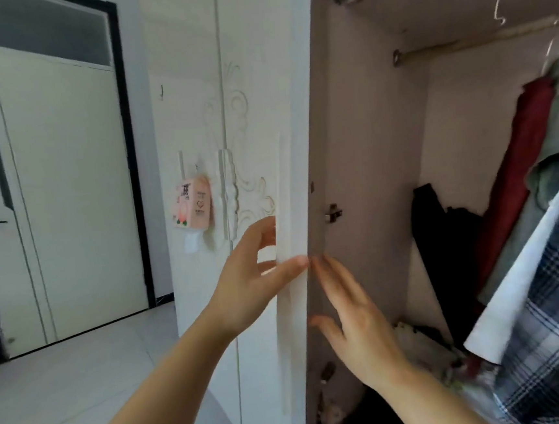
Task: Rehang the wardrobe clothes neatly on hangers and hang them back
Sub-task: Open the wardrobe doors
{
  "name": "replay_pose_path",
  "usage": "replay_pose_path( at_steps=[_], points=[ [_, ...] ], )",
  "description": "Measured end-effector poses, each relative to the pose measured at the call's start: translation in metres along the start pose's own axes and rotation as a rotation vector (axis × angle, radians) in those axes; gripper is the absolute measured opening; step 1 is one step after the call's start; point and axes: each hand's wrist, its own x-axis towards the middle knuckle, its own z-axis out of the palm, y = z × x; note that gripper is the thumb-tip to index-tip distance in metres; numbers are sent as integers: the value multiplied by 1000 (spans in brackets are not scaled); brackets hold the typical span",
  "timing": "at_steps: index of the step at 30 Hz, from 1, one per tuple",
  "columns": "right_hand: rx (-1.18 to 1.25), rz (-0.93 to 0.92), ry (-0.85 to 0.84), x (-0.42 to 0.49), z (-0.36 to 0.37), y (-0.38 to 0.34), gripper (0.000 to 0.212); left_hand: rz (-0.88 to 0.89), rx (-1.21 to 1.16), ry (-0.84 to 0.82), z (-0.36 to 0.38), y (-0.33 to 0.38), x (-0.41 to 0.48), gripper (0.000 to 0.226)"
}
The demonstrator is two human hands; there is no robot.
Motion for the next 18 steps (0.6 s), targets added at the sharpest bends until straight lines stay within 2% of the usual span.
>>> replay_pose_path(
  at_steps=[2, 3, 7, 10, 12, 18],
  points=[
    [25, -34, 16, 12, 22, -7, 85, 18, 157, 113, -25, -6, -3, 79],
    [35, -45, 19, 18, 33, -9, 85, 81, 276, 160, -35, -5, -4, 78],
    [9, -64, -3, 40, 77, -22, 90, 536, 700, 314, -58, 9, 5, 60],
    [42, -91, 70, 60, 102, -39, 84, 750, 911, 352, -61, 17, 26, 46],
    [19, -103, 125, 71, 117, -47, 77, 782, 1083, 291, -65, 12, 43, 47],
    [-130, -159, 197, 90, 164, -48, 77, 589, 1563, 105, -92, -37, 85, 51]
  ],
)
